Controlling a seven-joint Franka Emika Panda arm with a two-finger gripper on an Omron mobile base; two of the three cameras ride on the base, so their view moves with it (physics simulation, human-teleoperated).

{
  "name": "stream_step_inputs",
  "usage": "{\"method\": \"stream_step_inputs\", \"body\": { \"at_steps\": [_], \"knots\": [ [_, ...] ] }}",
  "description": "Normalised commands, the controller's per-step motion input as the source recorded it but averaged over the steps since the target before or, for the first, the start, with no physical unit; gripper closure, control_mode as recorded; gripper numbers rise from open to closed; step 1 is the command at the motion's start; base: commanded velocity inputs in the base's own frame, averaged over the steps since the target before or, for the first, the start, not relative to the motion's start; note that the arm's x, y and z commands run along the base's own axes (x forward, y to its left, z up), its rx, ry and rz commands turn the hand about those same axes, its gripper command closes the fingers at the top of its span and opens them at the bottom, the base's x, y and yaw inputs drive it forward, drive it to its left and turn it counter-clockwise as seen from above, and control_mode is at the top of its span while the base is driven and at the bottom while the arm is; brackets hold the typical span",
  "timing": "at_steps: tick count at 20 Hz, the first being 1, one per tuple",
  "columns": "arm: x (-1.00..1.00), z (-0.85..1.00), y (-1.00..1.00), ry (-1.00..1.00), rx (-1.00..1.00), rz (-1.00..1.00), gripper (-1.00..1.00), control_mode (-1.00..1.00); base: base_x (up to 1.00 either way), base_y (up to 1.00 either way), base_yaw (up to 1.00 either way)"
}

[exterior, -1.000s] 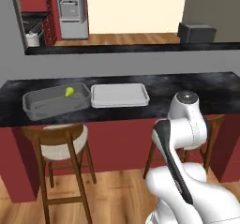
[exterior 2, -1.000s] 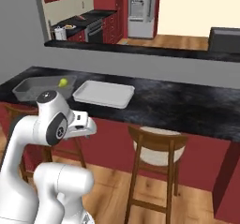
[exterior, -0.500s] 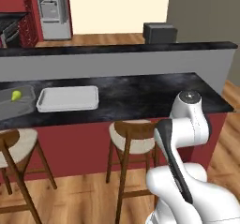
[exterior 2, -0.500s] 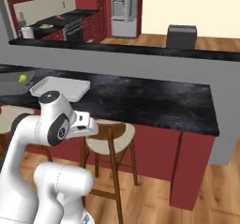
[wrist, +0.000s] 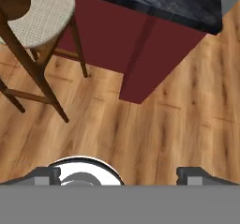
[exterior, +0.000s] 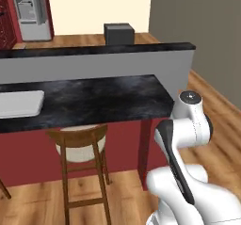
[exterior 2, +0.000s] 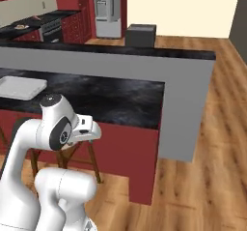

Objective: Place the cold items (pear and squash) from the fridge in one tupperware on the dining counter. Place the warm items (kebab skewer and hot dog) in the stove area in another tupperware.

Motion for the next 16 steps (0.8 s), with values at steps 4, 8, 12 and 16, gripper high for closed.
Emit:
{"method": "stream_step_inputs", "body": {
  "at_steps": [4,8,12,16],
  "knots": [
    [0.0,0.0,0.0,0.0,0.0,0.0,-1.0,1.0,0.0,-1.0,-0.09],
    [0.0,0.0,0.0,0.0,0.0,0.0,-1.0,1.0,0.0,-1.0,-0.08],
    [0.0,0.0,0.0,0.0,0.0,0.0,-1.0,1.0,0.0,-1.0,0.0],
    [0.0,0.0,0.0,0.0,0.0,0.0,-1.0,1.0,0.04,-1.0,0.1]
  ]
}}
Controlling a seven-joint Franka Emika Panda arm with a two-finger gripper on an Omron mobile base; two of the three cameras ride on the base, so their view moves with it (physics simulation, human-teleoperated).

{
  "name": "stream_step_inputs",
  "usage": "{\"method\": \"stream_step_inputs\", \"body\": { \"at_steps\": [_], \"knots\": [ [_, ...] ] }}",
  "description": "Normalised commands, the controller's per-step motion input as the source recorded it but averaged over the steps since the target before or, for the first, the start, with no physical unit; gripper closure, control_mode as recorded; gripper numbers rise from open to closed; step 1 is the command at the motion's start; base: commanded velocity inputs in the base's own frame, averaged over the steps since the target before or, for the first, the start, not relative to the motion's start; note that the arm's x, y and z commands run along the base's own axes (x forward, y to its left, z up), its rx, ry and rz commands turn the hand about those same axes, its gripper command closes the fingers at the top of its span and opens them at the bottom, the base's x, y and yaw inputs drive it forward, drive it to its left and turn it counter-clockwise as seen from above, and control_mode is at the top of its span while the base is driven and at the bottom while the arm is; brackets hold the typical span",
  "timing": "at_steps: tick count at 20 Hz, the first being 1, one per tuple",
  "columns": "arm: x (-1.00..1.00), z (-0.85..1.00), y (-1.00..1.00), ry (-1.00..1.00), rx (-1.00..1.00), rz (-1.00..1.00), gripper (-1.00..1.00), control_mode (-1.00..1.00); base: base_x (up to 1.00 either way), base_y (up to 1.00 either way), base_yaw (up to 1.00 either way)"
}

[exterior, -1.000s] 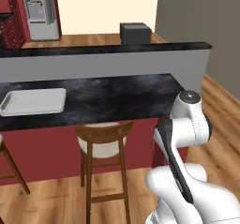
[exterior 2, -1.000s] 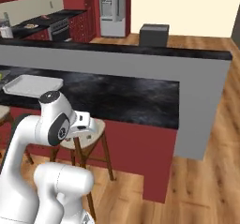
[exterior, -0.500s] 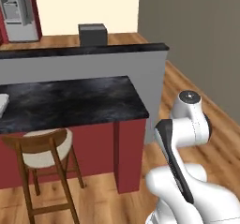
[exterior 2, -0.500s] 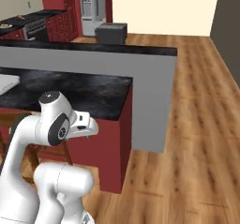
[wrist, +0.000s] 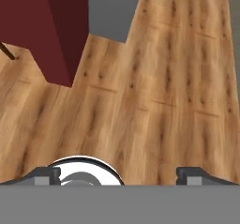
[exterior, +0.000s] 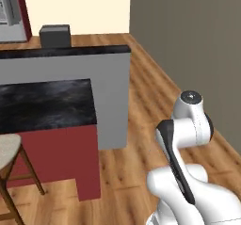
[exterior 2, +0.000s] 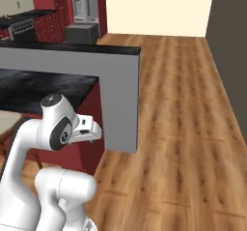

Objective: Place the cold items (pear and squash) from the fridge in one tupperware on the dining counter. Place the warm items (kebab skewer and hot dog) in the stove area in another tupperware.

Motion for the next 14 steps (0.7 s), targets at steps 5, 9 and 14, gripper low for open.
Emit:
{"method": "stream_step_inputs", "body": {
  "at_steps": [5,9,14],
  "knots": [
    [0.0,0.0,0.0,0.0,0.0,0.0,-1.0,1.0,0.52,-0.98,0.09],
    [0.0,0.0,0.0,0.0,0.0,0.0,-1.0,1.0,0.83,-0.81,-0.01],
    [0.0,0.0,0.0,0.0,0.0,0.0,-1.0,1.0,0.91,-0.71,-0.05]
  ]
}}
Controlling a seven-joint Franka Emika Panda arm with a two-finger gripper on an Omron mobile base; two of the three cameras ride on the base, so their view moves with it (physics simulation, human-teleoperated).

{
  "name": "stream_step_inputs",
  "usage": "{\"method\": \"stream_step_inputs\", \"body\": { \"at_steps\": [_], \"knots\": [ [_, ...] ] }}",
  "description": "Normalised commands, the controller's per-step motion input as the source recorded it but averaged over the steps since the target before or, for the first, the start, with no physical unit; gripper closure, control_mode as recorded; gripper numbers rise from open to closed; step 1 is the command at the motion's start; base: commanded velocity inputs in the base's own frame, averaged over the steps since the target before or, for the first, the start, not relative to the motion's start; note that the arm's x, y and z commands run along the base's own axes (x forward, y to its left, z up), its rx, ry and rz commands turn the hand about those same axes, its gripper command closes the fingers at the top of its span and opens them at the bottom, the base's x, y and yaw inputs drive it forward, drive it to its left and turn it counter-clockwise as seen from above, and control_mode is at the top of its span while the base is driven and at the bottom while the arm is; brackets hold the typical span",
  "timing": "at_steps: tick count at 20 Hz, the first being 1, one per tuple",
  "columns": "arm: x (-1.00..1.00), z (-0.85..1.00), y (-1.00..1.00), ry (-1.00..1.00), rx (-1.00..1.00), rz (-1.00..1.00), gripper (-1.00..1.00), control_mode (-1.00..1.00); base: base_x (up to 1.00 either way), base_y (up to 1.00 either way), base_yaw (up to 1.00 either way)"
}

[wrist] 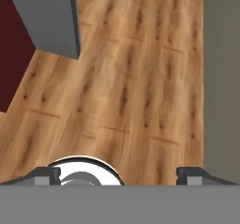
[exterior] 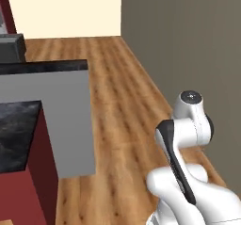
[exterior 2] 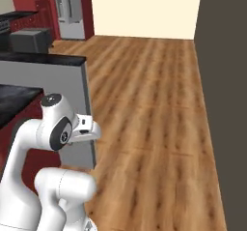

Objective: Place the cold items (pear and squash) from the fridge in one tupperware on the dining counter. Place the warm items (kebab skewer and hot dog) in the stove area in another tupperware.

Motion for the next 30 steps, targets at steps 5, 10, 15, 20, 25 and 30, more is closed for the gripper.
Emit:
{"method": "stream_step_inputs", "body": {
  "at_steps": [5,10,15,20,25,30],
  "knots": [
    [0.0,0.0,0.0,0.0,0.0,0.0,-1.0,1.0,1.0,-0.76,-0.04],
    [0.0,0.0,0.0,0.0,0.0,0.0,-1.0,1.0,1.0,-0.57,-0.03],
    [0.0,0.0,0.0,0.0,0.0,0.0,-1.0,1.0,1.0,-0.32,0.31],
    [0.0,0.0,0.0,0.0,0.0,0.0,-1.0,1.0,1.0,-0.24,0.44],
    [0.0,0.0,0.0,0.0,0.0,0.0,-1.0,1.0,0.99,-0.53,0.42],
    [0.0,0.0,0.0,0.0,0.0,0.0,-1.0,1.0,0.96,-0.7,0.4]
  ]
}}
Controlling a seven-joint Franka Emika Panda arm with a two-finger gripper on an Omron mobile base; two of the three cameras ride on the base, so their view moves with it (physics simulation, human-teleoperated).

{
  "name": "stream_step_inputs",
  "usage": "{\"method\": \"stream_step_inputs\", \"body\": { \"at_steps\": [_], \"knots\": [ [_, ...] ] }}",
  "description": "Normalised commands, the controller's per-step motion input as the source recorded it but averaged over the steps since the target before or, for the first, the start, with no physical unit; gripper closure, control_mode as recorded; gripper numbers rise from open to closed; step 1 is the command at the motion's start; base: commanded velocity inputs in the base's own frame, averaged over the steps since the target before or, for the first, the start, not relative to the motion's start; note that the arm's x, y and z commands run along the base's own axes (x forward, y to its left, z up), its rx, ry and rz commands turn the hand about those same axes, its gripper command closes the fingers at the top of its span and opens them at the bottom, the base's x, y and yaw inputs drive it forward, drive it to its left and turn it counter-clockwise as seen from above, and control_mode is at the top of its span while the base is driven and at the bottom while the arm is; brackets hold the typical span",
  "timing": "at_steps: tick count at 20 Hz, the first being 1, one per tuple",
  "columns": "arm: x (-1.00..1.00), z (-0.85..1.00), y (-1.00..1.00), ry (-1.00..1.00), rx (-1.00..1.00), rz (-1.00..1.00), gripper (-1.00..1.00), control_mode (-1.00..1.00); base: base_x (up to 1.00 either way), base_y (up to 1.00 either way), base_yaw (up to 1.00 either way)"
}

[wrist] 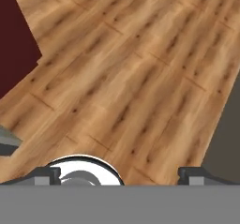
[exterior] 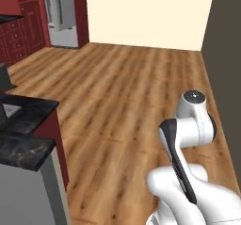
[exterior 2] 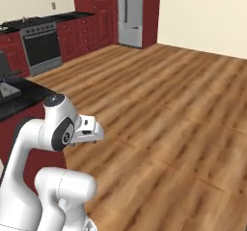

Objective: Place the cold items (pear and squash) from the fridge in one tupperware on the dining counter. Place the warm items (kebab skewer and hot dog) in the stove area in another tupperware.

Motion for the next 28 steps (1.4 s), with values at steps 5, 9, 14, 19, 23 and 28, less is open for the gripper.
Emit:
{"method": "stream_step_inputs", "body": {
  "at_steps": [5,9,14,19,23,28],
  "knots": [
    [0.0,0.0,0.0,0.0,0.0,0.0,-1.0,1.0,0.94,-0.65,0.43],
    [0.0,0.0,0.0,0.0,0.0,0.0,-1.0,1.0,0.97,-0.63,0.42],
    [0.0,0.0,0.0,0.0,0.0,0.0,-1.0,1.0,1.0,-0.5,0.28],
    [0.0,0.0,0.0,0.0,0.0,0.0,-1.0,1.0,1.0,-0.24,0.06],
    [0.0,0.0,0.0,0.0,0.0,0.0,-1.0,1.0,1.0,0.0,-0.2],
    [0.0,0.0,0.0,0.0,0.0,0.0,-1.0,1.0,1.0,0.21,-0.49]
  ]
}}
